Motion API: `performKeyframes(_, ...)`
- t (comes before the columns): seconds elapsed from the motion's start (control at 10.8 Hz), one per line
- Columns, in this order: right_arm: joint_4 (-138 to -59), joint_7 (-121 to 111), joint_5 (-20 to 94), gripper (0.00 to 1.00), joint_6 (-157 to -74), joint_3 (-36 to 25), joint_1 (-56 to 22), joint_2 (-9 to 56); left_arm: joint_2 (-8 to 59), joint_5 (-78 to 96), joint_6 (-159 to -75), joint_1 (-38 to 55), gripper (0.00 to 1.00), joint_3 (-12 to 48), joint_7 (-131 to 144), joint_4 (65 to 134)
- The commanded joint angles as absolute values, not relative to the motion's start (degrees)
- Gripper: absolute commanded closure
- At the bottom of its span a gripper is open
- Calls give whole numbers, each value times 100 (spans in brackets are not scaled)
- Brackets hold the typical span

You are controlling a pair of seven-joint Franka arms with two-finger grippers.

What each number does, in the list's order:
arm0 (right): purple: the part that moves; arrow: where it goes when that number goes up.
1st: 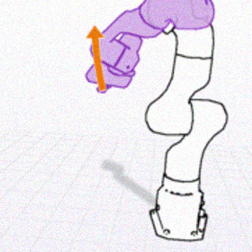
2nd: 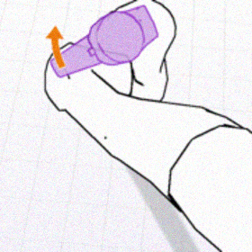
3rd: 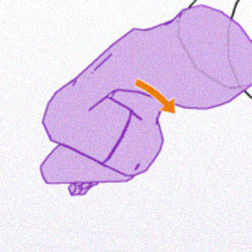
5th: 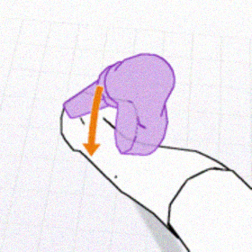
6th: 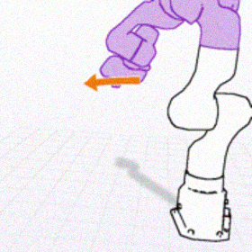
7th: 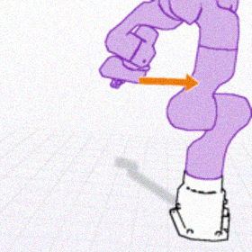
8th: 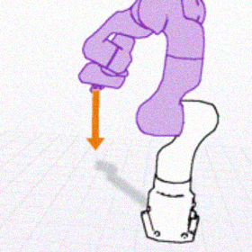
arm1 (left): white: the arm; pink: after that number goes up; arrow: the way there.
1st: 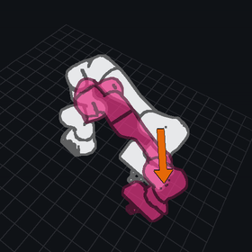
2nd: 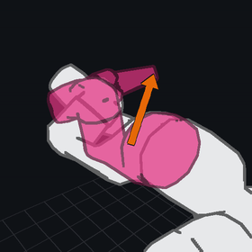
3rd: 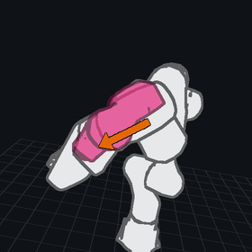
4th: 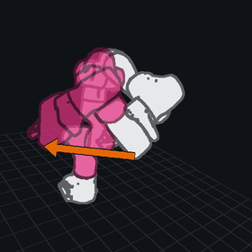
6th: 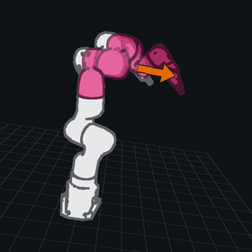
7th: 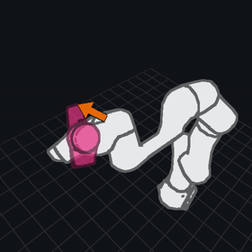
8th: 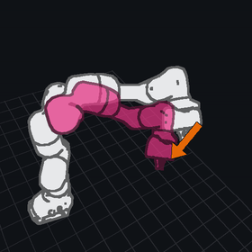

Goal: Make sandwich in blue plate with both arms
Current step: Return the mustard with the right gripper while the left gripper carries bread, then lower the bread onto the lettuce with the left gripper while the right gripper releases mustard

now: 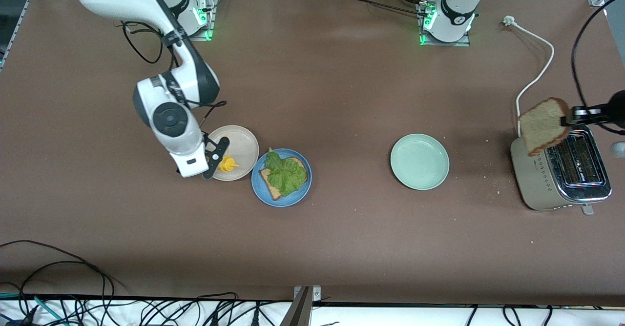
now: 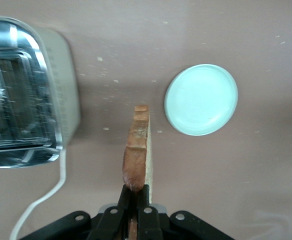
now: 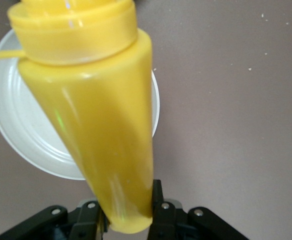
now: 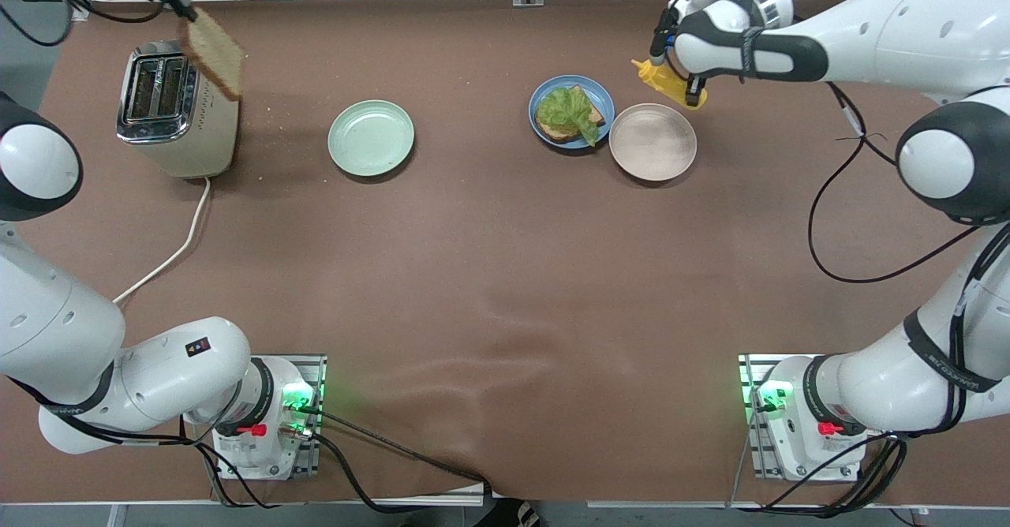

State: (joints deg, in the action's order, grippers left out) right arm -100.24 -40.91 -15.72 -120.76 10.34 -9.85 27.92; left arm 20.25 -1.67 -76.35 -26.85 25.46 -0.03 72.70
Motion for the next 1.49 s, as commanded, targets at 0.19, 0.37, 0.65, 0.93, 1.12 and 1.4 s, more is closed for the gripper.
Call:
performKeyframes(0.19,-9967,-6070,-73,100,-12032,1424,122,2839,2039,851,-7742,-1847,100,2514,1982,7462)
performKeyframes(0.37,-9897,-7078,716,100,-12024,1433,429,3057,2153,1273,-8040,-1522,100,2514,2861,7479)
performKeyframes(0.65,-9713,-8653,1624,100,-11989,1389,825,3479,2153,1563,-8760,-872,100,2514,3855,7812)
performKeyframes(0.93,-9545,-9543,2073,100,-11752,1380,1089,3761,2372,1582,-9717,-38,100,2505,4979,7910)
performKeyframes(1.12,-9484,-10087,2459,100,-11742,1389,1273,4059,2539,1591,-10385,385,100,2514,5465,7910)
performKeyframes(1.4,-9475,-10677,2943,100,-11672,1397,1467,4359,2969,1591,-11825,921,100,2505,6220,7866)
